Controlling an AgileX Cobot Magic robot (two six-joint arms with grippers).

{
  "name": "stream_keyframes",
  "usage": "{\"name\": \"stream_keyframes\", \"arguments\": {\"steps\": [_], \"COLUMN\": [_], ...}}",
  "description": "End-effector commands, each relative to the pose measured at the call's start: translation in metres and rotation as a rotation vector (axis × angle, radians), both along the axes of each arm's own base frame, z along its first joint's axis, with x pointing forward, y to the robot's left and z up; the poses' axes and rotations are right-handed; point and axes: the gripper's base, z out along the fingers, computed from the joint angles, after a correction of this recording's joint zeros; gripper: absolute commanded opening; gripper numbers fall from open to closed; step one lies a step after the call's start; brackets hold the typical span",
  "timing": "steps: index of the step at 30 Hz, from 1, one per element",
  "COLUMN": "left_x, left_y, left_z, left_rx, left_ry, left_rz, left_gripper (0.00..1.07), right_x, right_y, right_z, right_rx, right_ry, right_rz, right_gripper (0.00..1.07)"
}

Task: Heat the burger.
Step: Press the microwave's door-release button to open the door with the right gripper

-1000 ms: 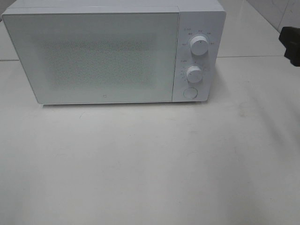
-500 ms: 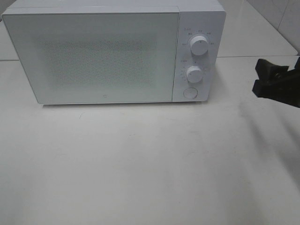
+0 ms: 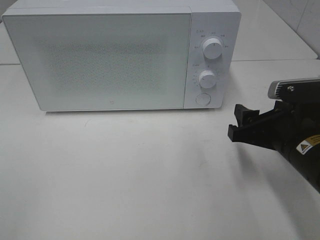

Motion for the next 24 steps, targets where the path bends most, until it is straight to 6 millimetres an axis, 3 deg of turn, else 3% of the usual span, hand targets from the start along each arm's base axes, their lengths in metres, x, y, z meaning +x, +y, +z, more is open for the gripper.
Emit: {"name": "stream_keyframes", "arguments": {"steps": [1, 11, 17, 23, 24], "left_x": [-0.001, -0.001, -0.001, -0.001, -0.001], "left_y": [0.0, 0.0, 0.0, 0.0, 0.0], "left_z": [-0.001, -0.001, -0.001, -0.001, -0.001], "left_rx": [-0.007, -0.007, -0.007, -0.007, -0.007], "left_ry": [-0.004, -0.004, -0.004, -0.004, -0.004], "left_rz": [-0.002, -0.002, -0.002, -0.002, -0.002], "left_gripper": [1.0, 1.0, 1.0, 1.0, 1.0], "right_x": [0.001, 0.001, 0.002, 0.001, 0.001], "right_y": [0.002, 0.021, 0.022, 0.022, 0.022], "right_z": [0.012, 0.008, 0.008, 0.008, 0.008], "right_rx": [-0.028, -0.009, 0.028, 0.328, 0.44], "right_ry": [-0.17, -0.162, -0.161, -0.155, -0.151], "right_rz": [-0.029, -0.03, -0.037, -0.099, -0.123], "right_gripper": [0.75, 0.74, 0.72, 0.63, 0.59]}}
